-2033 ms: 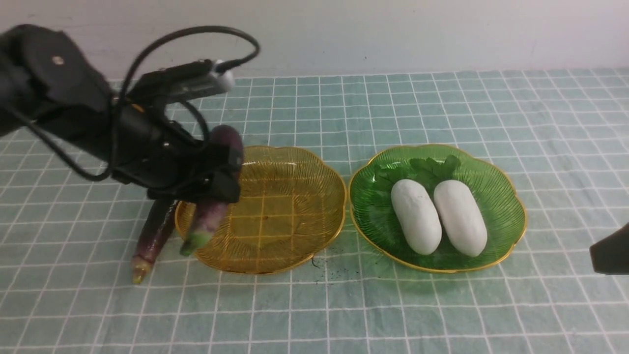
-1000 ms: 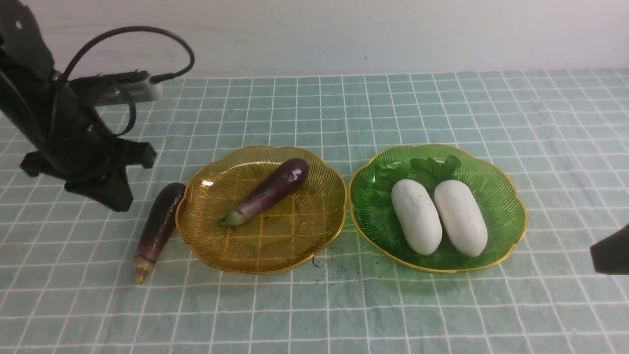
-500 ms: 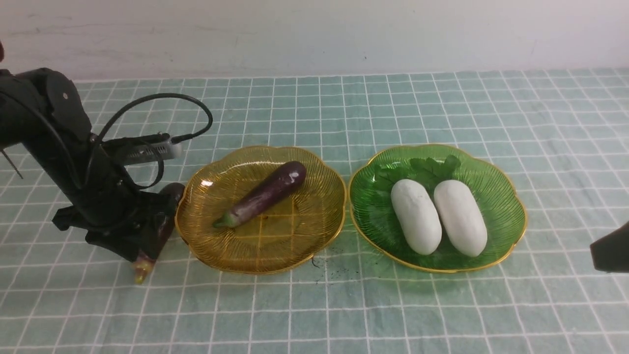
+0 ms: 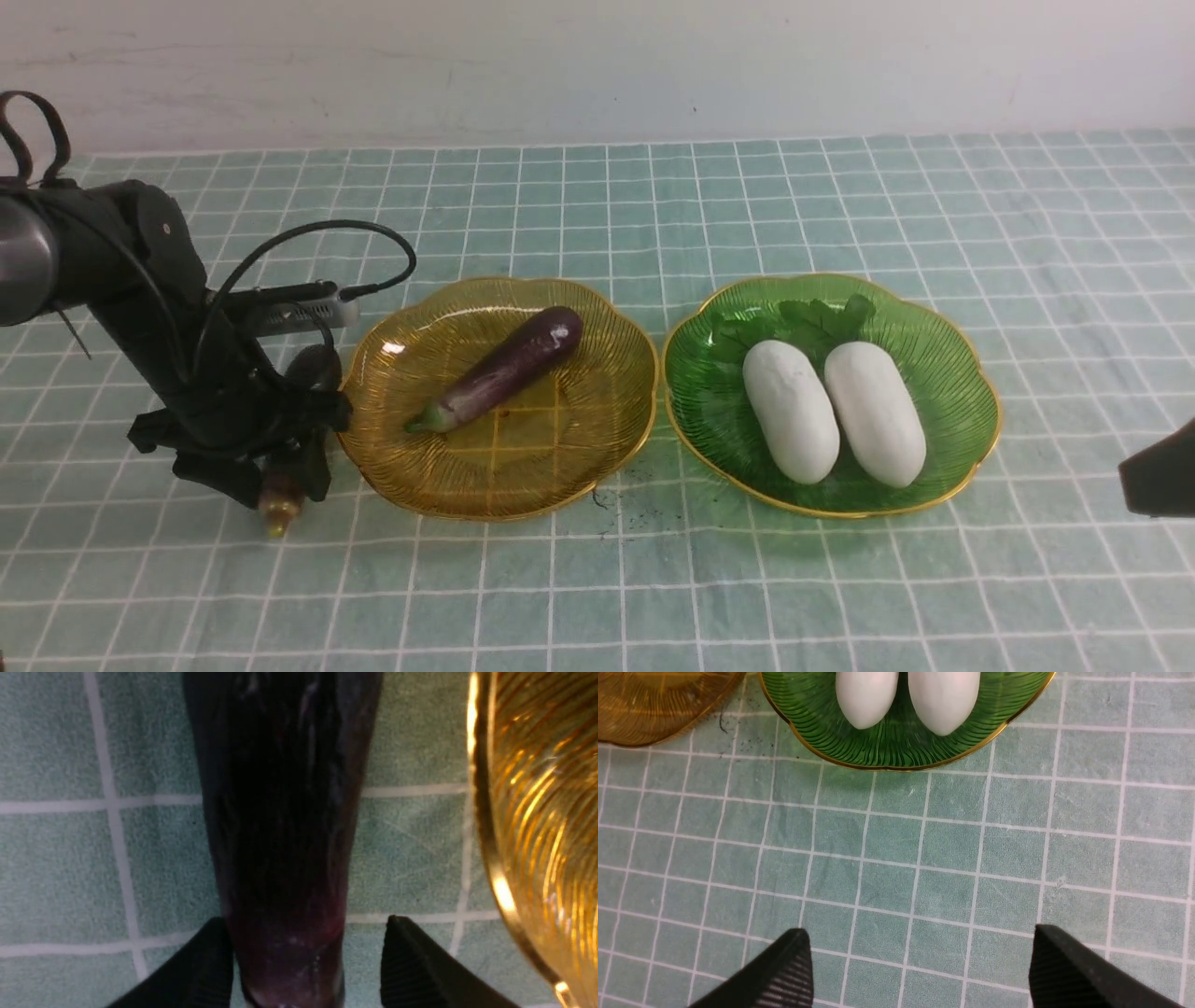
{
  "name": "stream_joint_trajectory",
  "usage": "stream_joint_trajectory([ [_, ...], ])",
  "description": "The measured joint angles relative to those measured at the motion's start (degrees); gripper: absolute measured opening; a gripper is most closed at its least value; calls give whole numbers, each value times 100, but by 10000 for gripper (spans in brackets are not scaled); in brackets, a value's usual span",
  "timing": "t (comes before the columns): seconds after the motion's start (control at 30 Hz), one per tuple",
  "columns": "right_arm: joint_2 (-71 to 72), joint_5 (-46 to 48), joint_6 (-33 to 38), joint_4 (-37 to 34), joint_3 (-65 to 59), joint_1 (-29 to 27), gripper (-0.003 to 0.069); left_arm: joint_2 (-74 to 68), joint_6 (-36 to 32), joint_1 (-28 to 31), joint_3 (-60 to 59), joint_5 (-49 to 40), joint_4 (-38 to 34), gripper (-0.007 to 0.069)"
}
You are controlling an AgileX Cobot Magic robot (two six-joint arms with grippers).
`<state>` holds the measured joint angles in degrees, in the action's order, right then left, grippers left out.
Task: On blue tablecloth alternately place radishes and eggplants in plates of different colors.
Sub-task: 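Pick up the eggplant and place it in the yellow plate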
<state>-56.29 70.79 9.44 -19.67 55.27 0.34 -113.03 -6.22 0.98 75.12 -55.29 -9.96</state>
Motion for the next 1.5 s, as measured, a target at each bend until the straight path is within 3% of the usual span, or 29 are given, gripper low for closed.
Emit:
stream_joint_trajectory([
  [0.17,0,0,0,0,0,0,566,-5,169,0,37,-266,589,223],
  [0.43,0,0,0,0,0,0,566,708,693,0,509,-1126,1514,224],
  [0.7,0,0,68,0,0,0,566,1241,508,-313,884,-973,488,224],
  [0.83,0,60,99,0,0,0,566,938,6,-802,890,-552,-58,224],
  [0.97,0,72,101,66,0,0,537,567,-60,-1302,890,-365,-191,237],
  [1.13,0,79,84,161,0,0,402,385,-60,-1598,890,-105,-204,339],
  [1.27,169,85,34,286,0,0,228,366,-60,-1702,890,-14,-210,436],
  [1.3,186,85,32,296,0,0,220,366,-60,-1702,890,-8,-210,442],
  [1.33,398,90,5,409,0,0,146,366,-60,-1709,890,-9,-210,459],
  [1.4,708,95,-33,501,-2,0,82,366,-60,-1709,890,-9,-210,468],
  [1.5,1329,102,-123,620,-66,0,15,366,-60,-1709,890,-14,-210,468],
])
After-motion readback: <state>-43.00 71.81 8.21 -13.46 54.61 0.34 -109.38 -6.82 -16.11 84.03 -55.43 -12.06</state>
